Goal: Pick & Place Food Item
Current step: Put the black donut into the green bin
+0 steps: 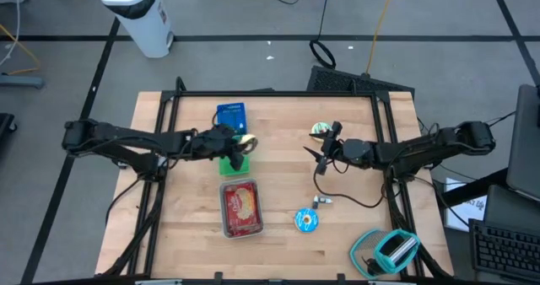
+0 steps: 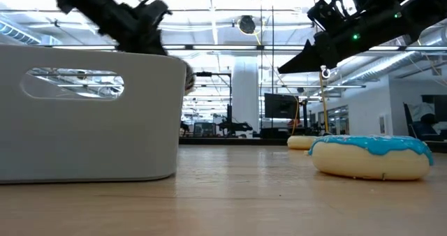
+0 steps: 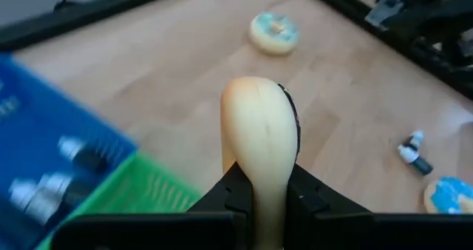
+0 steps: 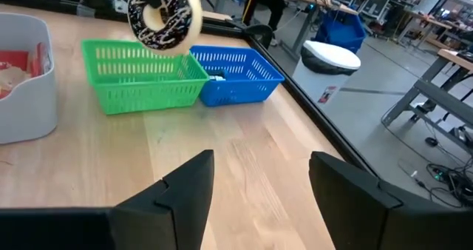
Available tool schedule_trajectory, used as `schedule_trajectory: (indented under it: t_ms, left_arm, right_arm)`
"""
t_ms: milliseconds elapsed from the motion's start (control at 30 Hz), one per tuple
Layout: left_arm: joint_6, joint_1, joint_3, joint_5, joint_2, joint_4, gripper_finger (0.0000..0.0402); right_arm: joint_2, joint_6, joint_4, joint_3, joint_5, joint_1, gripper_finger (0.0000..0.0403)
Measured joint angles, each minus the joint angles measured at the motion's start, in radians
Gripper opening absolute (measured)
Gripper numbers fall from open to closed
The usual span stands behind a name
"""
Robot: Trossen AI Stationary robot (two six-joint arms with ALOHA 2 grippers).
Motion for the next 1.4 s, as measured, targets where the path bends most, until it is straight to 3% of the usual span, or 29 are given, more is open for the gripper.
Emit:
schedule_trajectory:
  t_ms: [333,567,1400]
  left_arm:
    - [-0.147,0.035,-0.245,-0.002,-0.194,-0.017,0.0033]
    - [-0.204,0.07,-0.347,-0.004,-0.225,-0.008,0.0033]
    - [-0.216,0.097,-0.363,-0.001,-0.199,0.023,0.004]
  right_arm:
    - [0.0,-0.001,-0.001,0.0,0.0,0.0,0.0209]
    - [0.0,-0.001,-0.001,0.0,0.0,0.0,0.0207]
    - [0.0,-0.002,0.0,-0.001,0.0,0.0,0.0201]
